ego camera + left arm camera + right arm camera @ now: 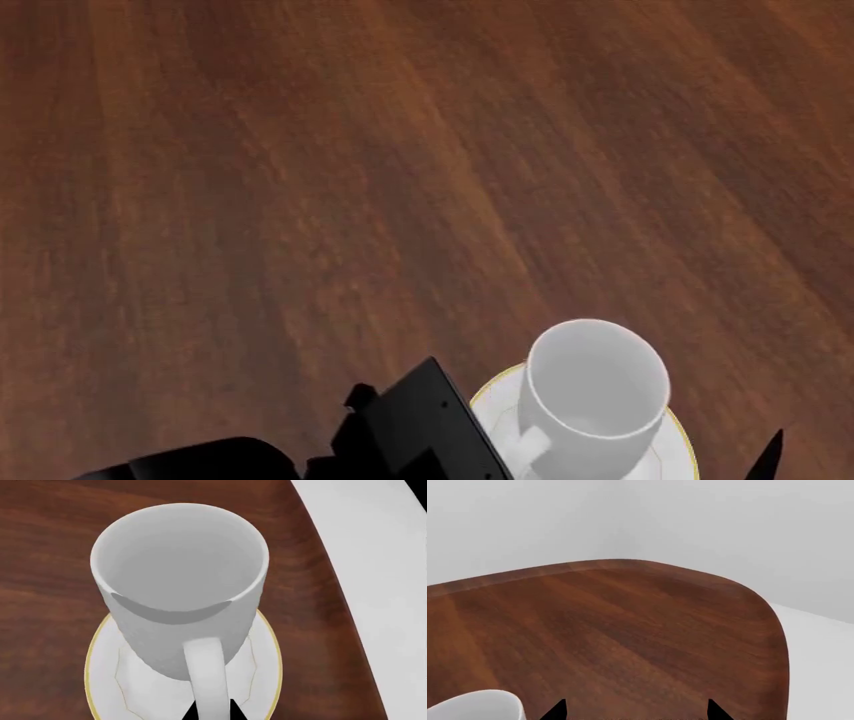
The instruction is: Put the white mug on the plate.
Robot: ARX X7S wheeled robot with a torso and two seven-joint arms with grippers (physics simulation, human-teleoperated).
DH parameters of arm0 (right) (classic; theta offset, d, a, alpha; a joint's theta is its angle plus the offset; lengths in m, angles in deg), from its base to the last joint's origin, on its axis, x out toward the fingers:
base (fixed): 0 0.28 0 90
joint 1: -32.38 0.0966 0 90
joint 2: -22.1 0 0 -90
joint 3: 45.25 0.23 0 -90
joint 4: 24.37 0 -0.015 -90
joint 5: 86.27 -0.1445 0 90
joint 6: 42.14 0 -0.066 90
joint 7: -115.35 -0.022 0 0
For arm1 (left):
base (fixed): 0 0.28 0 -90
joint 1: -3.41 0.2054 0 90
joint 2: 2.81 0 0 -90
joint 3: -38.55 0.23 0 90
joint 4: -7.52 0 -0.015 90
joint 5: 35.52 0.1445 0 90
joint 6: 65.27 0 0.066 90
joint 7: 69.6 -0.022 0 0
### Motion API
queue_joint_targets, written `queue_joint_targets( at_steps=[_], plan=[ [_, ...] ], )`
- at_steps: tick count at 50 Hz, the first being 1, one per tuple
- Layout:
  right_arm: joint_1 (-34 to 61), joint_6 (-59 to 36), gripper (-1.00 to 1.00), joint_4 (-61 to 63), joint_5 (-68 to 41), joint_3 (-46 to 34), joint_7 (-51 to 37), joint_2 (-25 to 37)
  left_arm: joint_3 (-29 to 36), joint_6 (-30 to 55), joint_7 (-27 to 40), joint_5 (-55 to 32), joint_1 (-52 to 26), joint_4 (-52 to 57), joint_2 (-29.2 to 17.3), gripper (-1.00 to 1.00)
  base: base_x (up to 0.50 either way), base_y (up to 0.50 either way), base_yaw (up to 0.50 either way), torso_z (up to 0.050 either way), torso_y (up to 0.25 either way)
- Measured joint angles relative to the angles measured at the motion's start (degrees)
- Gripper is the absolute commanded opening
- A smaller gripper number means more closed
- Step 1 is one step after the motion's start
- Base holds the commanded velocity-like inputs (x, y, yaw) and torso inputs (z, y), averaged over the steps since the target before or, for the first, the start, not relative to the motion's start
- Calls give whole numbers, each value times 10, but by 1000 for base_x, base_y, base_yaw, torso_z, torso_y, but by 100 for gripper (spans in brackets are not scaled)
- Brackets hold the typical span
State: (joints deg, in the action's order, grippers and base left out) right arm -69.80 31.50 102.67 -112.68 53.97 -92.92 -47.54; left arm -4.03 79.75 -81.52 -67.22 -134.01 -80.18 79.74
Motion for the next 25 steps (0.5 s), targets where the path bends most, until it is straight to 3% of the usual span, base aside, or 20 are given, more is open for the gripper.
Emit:
queue_joint_targets(
  at_steps=[25],
  plan=[
    [-1,1,100,1,-3,-2,-3,4,22,-44,-11,9,9,-47,7,-100,0,0,0,0,0]
  ],
)
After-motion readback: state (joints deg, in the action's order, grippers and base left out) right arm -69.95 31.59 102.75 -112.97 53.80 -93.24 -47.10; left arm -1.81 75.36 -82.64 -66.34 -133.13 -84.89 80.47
